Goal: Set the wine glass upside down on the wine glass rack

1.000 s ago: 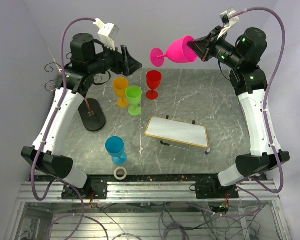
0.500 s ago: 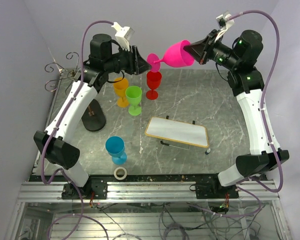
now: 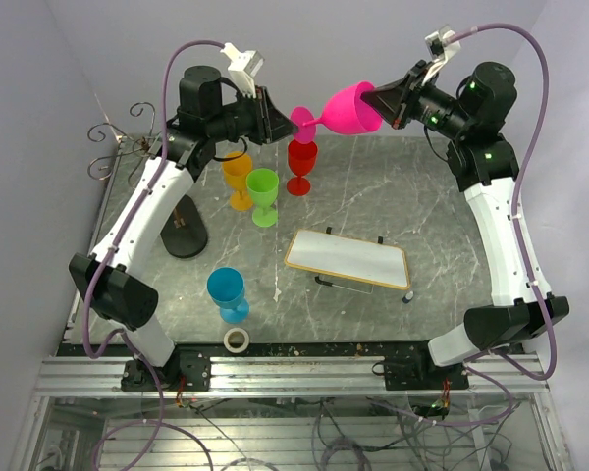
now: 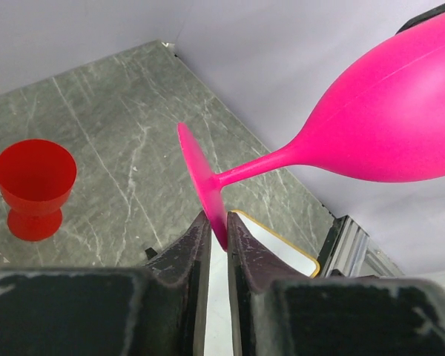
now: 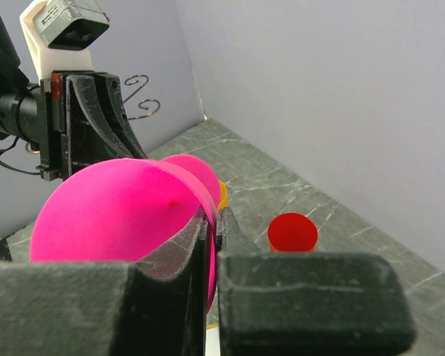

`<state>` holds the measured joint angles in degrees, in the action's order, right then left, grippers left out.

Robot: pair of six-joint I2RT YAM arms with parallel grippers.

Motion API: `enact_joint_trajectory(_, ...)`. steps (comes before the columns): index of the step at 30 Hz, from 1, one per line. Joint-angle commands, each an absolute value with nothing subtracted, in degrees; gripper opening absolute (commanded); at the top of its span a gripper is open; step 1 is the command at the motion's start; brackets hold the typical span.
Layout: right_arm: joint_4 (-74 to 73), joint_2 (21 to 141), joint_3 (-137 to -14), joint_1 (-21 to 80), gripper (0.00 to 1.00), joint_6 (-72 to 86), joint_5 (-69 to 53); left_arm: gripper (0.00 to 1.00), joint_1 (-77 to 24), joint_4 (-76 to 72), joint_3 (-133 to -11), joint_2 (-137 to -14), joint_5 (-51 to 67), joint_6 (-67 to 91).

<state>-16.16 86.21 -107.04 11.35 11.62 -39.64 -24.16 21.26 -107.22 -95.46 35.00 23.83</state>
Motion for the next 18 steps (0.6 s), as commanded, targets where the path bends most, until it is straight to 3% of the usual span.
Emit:
enact_joint_trajectory(1,-13.41,84.88,-105.98,11.51,0.00,12.52,-40.82,0.18,-24.70,18.48,-108.23,-96.09,37.29,25.87)
enact_joint_trajectory(4,-13.36,84.65,-105.21,11.51,0.00,12.32,-40.59,0.08,-24.65,17.54,-107.22,-95.55,37.88,26.84)
enact_joint_trajectory(6,-13.43,84.40,-104.67,11.46,0.02,12.00,-40.29,0.07,-24.61,16.50,-106.16,-94.90,38.44,27.62)
enact_joint_trajectory(10,-14.11,83.77,-104.03,11.51,0.22,10.49,-39.66,0.07,-24.04,14.34,-103.66,-92.97,38.92,29.18)
enact_joint_trajectory(18,-15.49,82.26,-102.93,11.30,0.52,7.99,-38.85,0.07,-19.49,12.08,-100.45,-88.60,37.69,34.07)
